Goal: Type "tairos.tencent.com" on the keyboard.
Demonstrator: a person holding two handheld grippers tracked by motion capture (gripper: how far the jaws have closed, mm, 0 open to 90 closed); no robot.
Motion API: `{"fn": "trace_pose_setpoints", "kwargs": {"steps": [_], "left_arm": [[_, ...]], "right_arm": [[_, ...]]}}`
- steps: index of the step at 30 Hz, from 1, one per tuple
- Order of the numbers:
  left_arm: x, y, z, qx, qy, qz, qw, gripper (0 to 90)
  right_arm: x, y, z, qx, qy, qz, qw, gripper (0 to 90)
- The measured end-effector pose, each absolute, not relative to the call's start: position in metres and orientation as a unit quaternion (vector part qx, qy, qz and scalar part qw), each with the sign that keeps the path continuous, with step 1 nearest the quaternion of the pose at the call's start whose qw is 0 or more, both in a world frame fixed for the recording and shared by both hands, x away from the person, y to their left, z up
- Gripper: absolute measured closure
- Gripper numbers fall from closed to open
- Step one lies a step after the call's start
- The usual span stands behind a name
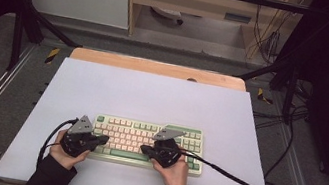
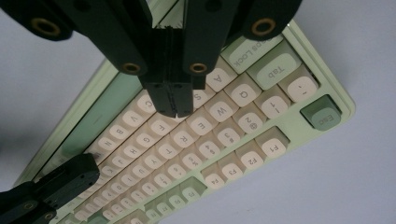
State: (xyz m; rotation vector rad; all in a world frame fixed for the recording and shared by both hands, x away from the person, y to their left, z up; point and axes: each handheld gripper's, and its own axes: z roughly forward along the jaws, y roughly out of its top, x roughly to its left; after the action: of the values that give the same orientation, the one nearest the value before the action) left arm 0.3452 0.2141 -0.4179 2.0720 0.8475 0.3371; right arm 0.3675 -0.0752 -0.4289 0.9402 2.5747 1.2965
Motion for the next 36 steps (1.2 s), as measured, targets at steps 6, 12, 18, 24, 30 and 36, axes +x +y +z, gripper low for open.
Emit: {"fn": "trace_pose_setpoints", "kwargs": {"steps": [6,12,18,24,30,36], "left_arm": [[0.344,0.215,-0.416,0.828,0.337,0.136,0.427,89.9],[0.345,0.220,-0.412,0.826,0.336,0.138,0.431,89.4],[0.346,0.224,-0.409,0.833,0.330,0.141,0.421,71.1],[0.346,0.239,-0.410,0.831,0.338,0.149,0.415,51.2],[0.345,0.255,-0.415,0.830,0.352,0.157,0.403,34.3],[0.342,0.264,-0.419,0.831,0.354,0.156,0.398,18.8]], "right_arm": [[0.368,-0.084,-0.416,0.309,0.846,0.428,0.071,90.0],[0.369,-0.104,-0.405,0.320,0.836,0.436,0.087,86.5],[0.369,-0.131,-0.401,0.334,0.827,0.441,0.105,73.4],[0.366,-0.159,-0.400,0.345,0.820,0.438,0.131,46.6],[0.364,-0.187,-0.404,0.367,0.803,0.450,0.136,27.8],[0.360,-0.208,-0.411,0.376,0.802,0.442,0.139,14.2]]}}
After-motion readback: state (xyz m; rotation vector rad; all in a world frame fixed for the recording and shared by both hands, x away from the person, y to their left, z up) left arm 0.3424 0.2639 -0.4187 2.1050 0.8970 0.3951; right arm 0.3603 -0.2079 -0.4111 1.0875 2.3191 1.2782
